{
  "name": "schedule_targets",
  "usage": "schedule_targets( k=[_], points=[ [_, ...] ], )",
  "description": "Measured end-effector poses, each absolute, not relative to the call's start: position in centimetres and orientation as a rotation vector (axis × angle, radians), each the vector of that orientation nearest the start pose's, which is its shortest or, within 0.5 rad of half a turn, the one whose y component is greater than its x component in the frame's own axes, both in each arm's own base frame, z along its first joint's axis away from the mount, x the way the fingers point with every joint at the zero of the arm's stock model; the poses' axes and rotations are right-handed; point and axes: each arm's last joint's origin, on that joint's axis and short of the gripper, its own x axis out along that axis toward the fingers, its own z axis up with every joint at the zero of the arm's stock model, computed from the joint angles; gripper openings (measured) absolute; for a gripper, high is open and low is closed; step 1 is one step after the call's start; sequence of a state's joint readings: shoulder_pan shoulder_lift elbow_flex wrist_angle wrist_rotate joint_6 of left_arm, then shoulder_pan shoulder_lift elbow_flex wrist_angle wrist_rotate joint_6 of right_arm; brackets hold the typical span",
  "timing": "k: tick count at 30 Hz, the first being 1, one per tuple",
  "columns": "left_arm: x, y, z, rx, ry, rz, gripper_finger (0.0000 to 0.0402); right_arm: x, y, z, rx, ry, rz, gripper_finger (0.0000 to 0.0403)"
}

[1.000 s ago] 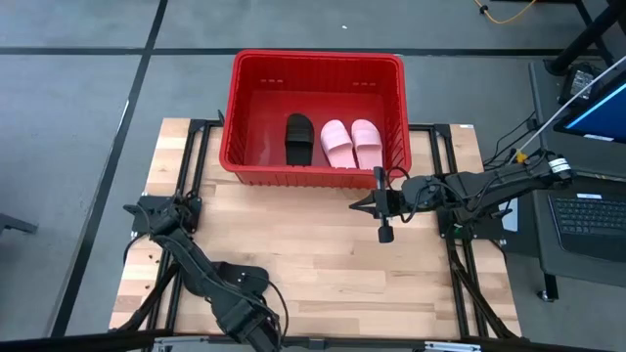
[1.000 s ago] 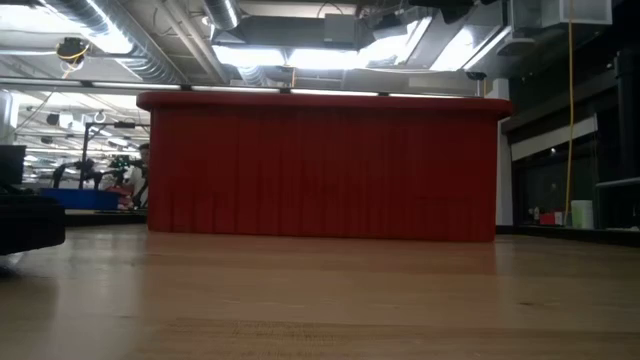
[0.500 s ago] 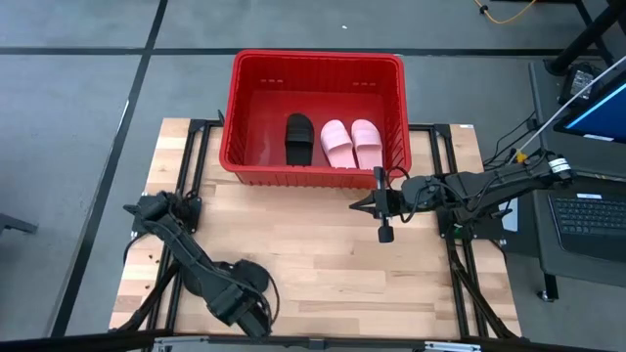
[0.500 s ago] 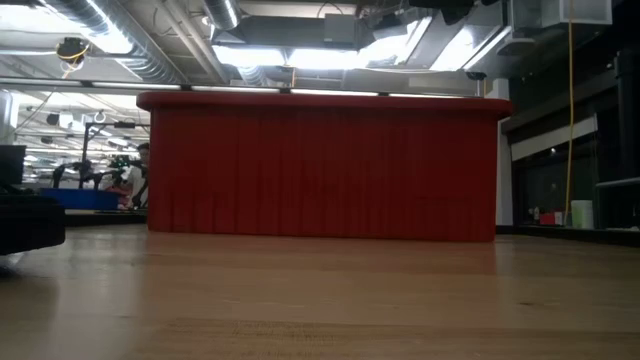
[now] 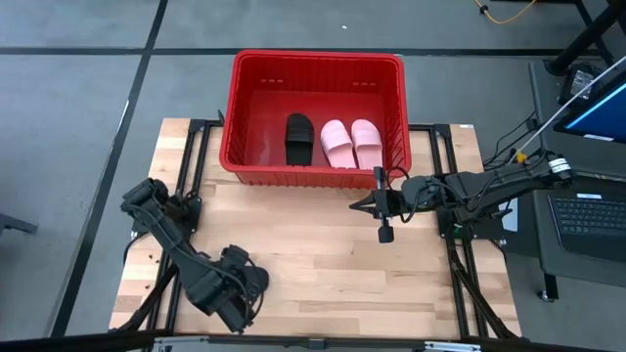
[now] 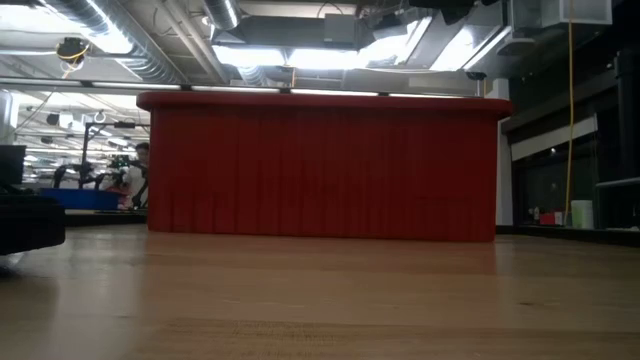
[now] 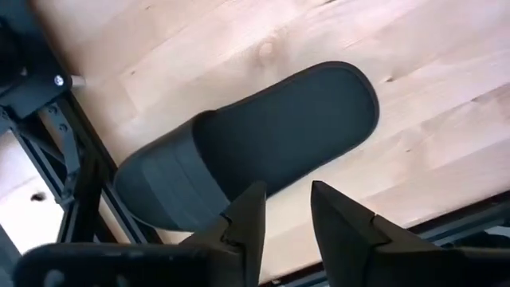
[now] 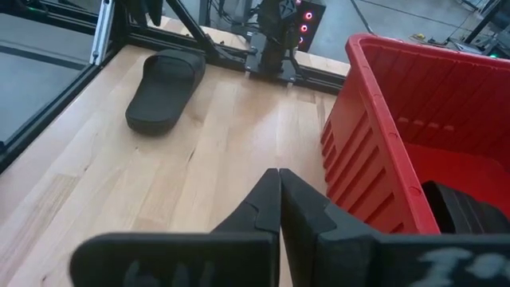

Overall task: Pick and place slides into bin
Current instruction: Put the black slide into the red container

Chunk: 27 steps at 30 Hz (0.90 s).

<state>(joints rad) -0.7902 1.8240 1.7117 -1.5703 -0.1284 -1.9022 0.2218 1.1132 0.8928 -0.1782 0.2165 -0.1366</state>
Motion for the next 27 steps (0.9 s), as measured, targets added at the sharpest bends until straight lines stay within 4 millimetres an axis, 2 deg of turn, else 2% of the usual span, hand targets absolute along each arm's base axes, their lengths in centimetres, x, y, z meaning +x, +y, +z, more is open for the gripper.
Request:
schedule_targets(
  k=[5,15,23,27],
  points=[
    [23.0,-22.7,28.5,-0.701,1.299,0.991,0.0125,23.9,4.8,30.8,-0.223,0.388,0.032,0.0007],
    [22.8,-22.8,28.2,-0.742,1.368,1.028,0.0195,23.9,4.8,30.8,-0.222,0.389,0.032,0.0007],
    [23.4,-23.9,25.9,-0.742,1.362,1.14,0.0197,23.9,4.8,30.8,-0.223,0.389,0.032,0.0007],
    [23.8,-24.6,24.4,-0.728,1.454,1.19,0.0195,23.9,4.8,30.8,-0.223,0.389,0.032,0.0007]
  ],
)
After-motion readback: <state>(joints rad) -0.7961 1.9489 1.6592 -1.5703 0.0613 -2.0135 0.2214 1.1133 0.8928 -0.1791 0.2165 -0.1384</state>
